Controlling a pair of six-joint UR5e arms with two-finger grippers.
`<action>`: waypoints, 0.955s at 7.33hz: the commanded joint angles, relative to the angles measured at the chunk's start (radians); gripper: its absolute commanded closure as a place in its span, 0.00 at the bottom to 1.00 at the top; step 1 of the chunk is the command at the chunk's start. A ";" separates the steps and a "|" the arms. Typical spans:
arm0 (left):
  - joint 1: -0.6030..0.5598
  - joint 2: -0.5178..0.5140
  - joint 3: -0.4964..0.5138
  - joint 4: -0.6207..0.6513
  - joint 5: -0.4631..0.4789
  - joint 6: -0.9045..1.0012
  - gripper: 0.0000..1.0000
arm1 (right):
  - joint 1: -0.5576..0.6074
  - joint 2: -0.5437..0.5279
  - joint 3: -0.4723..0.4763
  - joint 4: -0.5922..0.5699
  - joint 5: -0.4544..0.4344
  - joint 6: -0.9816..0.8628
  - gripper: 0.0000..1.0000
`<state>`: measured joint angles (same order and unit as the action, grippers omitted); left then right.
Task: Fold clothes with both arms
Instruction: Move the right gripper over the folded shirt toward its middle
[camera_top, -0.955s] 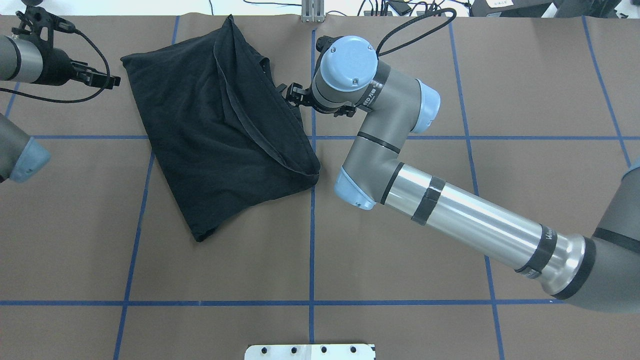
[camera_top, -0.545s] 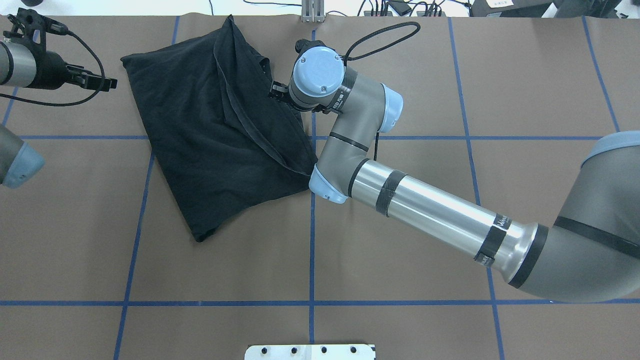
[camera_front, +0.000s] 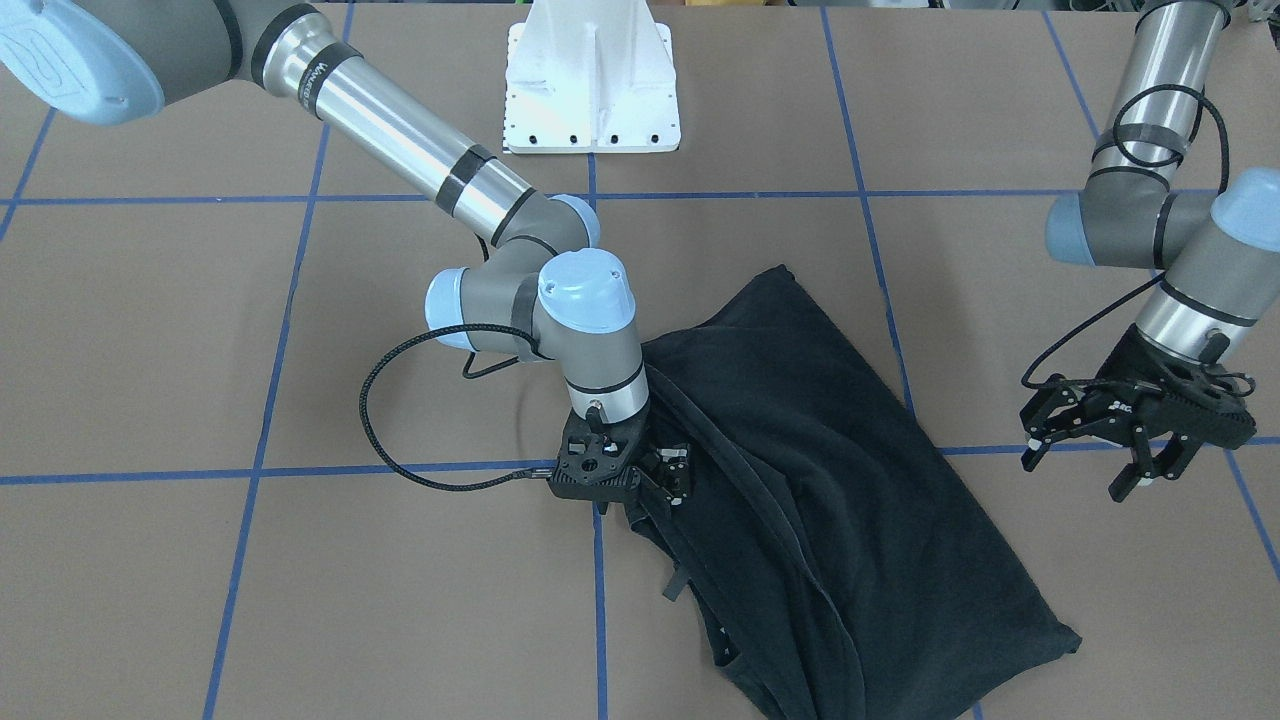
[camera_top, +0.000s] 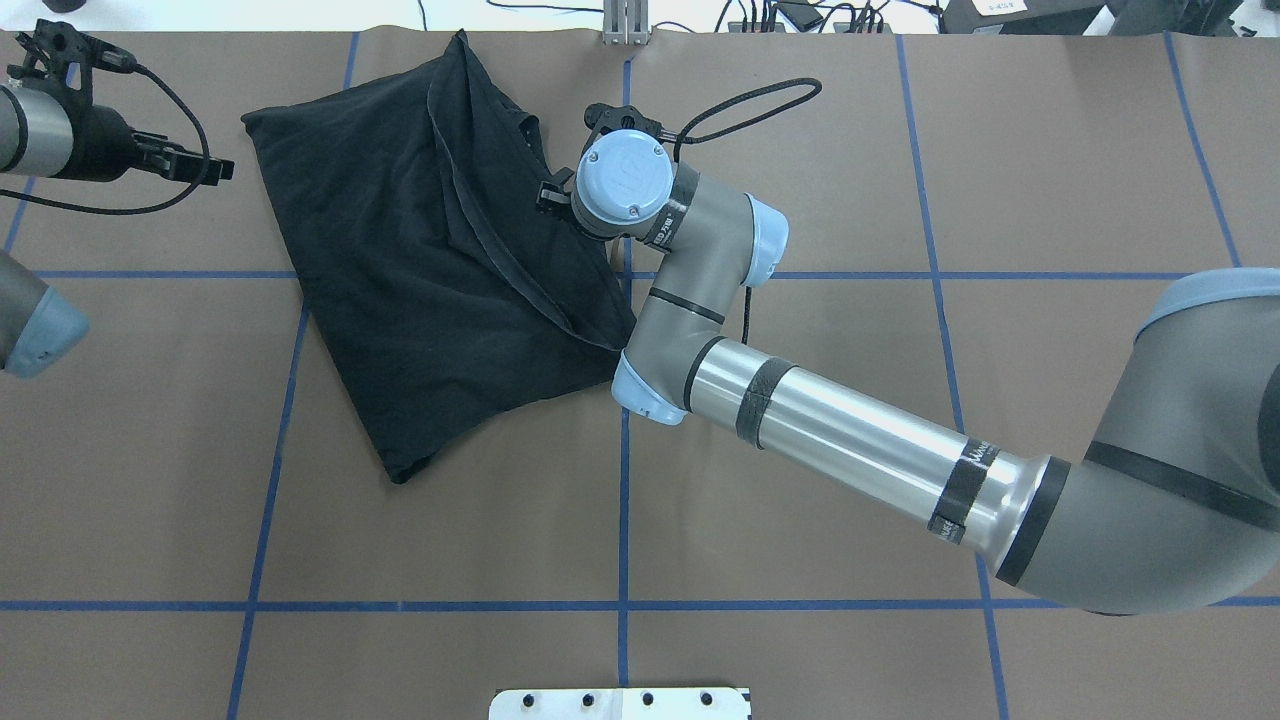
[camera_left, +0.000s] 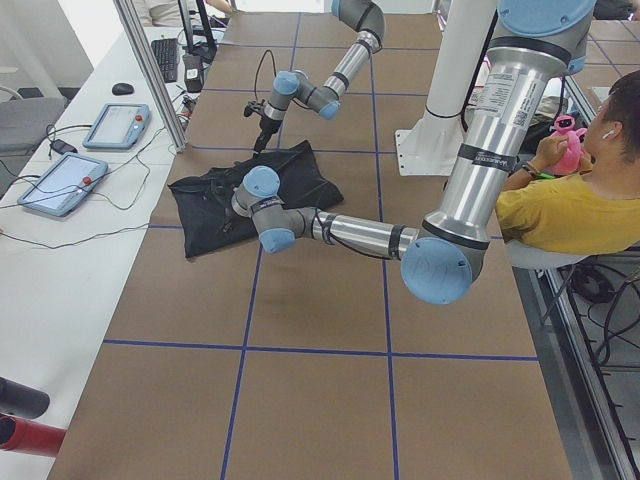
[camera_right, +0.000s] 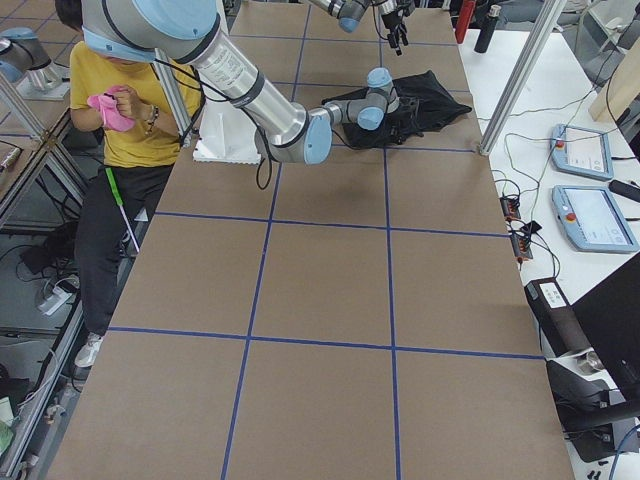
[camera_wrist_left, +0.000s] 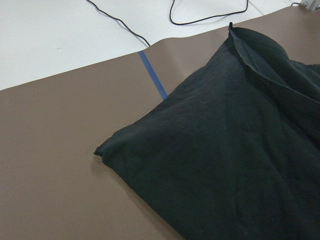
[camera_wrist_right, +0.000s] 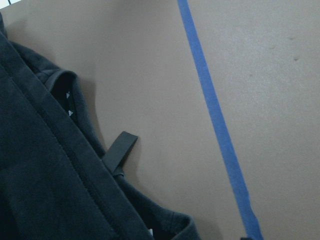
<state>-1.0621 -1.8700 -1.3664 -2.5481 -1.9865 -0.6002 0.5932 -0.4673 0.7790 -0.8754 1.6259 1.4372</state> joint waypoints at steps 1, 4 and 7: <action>0.001 0.000 0.001 0.000 0.000 0.000 0.00 | -0.003 0.004 -0.006 0.001 -0.006 0.000 0.34; 0.001 0.000 0.003 0.000 0.002 0.000 0.00 | -0.010 0.007 -0.006 -0.001 -0.008 0.000 0.38; 0.001 0.000 0.004 0.000 0.002 0.000 0.00 | -0.013 0.009 -0.004 -0.001 -0.014 0.000 0.47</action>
<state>-1.0615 -1.8699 -1.3627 -2.5479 -1.9860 -0.5998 0.5809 -0.4593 0.7744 -0.8758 1.6133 1.4373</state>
